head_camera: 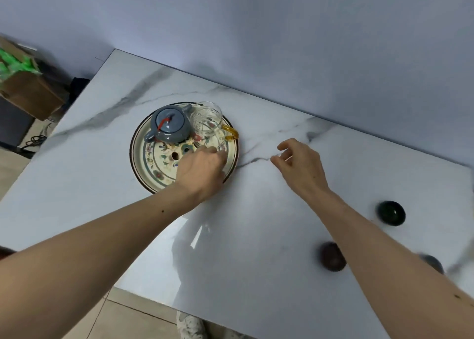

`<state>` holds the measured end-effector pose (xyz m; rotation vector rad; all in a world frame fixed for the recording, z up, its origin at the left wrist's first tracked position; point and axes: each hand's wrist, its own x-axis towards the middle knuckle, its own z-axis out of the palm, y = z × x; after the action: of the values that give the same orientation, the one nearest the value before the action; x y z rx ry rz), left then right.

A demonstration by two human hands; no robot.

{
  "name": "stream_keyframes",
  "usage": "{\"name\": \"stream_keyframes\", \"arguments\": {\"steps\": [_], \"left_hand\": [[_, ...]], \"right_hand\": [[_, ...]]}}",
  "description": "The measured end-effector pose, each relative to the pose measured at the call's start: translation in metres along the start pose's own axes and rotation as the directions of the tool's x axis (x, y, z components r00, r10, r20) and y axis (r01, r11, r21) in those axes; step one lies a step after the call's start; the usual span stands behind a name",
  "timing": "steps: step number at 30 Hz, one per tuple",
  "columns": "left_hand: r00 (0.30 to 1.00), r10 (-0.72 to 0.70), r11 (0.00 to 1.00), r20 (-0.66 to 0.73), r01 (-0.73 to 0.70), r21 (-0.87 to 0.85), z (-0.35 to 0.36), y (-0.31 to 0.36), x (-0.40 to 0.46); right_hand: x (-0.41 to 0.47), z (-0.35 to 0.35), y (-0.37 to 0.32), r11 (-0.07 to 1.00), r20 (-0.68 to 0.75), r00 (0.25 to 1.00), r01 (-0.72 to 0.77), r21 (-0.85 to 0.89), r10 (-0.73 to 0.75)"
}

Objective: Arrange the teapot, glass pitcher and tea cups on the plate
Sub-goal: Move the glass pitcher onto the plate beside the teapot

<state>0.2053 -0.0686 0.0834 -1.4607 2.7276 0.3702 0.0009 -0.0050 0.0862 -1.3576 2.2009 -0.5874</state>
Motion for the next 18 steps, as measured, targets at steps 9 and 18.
{"name": "stream_keyframes", "arguments": {"steps": [9, 18], "left_hand": [[0.984, 0.169, 0.985, 0.052, -0.167, -0.035, 0.022, 0.117, -0.011], [0.97, 0.212, 0.975, 0.118, -0.202, -0.09, 0.074, 0.224, -0.058]], "right_hand": [[-0.087, -0.072, 0.103, 0.991, -0.061, 0.99, -0.127, -0.039, 0.124], [-0.175, -0.114, 0.207, 0.976, -0.107, 0.971, -0.218, -0.019, 0.215]]}}
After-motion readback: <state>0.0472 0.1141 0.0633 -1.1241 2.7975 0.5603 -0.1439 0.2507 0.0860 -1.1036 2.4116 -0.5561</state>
